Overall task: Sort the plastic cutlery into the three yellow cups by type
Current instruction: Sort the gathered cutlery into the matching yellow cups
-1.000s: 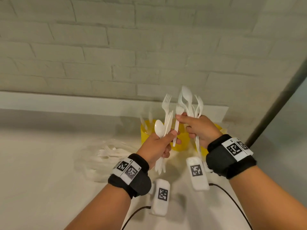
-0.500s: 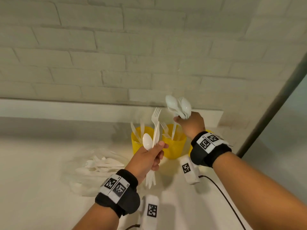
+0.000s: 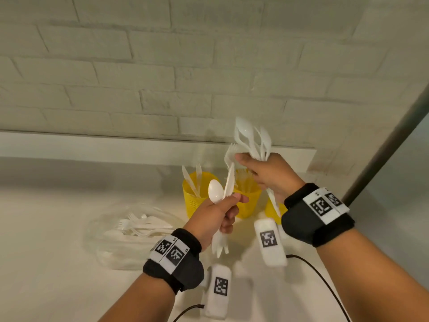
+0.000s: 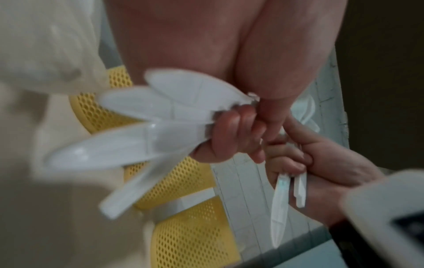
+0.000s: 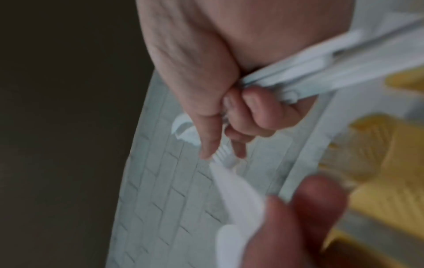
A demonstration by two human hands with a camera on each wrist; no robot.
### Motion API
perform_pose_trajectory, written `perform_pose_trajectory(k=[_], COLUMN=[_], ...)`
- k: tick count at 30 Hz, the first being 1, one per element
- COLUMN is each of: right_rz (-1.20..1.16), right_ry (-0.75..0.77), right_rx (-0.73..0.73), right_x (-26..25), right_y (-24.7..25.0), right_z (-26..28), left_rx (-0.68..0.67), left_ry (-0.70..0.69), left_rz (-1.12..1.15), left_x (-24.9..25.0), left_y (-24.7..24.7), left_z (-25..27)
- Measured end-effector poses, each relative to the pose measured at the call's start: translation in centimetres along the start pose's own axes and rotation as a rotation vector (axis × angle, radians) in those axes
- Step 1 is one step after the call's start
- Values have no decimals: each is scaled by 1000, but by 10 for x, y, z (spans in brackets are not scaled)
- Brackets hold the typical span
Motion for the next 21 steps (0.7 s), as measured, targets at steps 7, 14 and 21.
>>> perform_pose_trajectory(k=[7,14,21], right_rz=[-256,-15,489], right_ry=[-62,102,-97], right_rx=[-44,394,177], right_x=[6,-8,51], right_y=[6,55,11], right_z=[-1,-20,-36], left_rx=[-37,4,-7], left_ry=[27,-40,-82], left_rz=[-119,-90,-23], left_x=[-13,-2,13], left_y=[-17,-1,4], left_z=[5,9,10])
Point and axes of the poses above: each hand's wrist, its own z-axis away from the middle knuckle, its own y-axis out of the back of the hand, x = y × z, the point moved 9 cm from there along -z, towards the middle knuckle, and after that the axes turned 6 degrees about -x, right-handed, at the moved point
